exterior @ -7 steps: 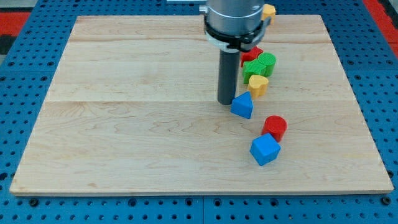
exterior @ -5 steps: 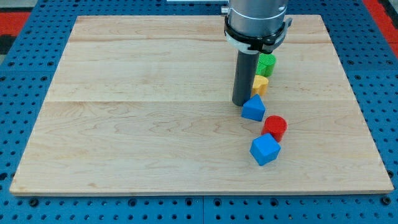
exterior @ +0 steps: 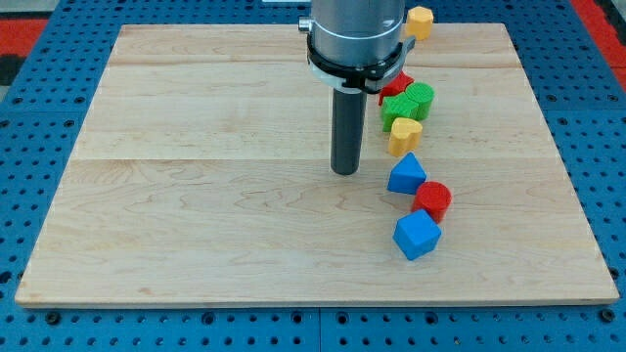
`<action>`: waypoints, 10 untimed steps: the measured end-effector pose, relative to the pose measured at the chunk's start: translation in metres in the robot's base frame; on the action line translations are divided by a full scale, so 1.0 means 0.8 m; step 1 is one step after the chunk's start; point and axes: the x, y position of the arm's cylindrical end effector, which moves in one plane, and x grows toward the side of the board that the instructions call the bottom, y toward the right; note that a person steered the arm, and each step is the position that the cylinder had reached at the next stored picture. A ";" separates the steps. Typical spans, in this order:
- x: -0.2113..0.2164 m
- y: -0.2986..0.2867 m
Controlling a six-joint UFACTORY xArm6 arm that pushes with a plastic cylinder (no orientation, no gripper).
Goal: Slide red circle a bit left
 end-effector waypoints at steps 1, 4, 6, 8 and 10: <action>0.008 0.028; 0.108 -0.035; 0.187 0.091; 0.110 0.198; 0.095 0.147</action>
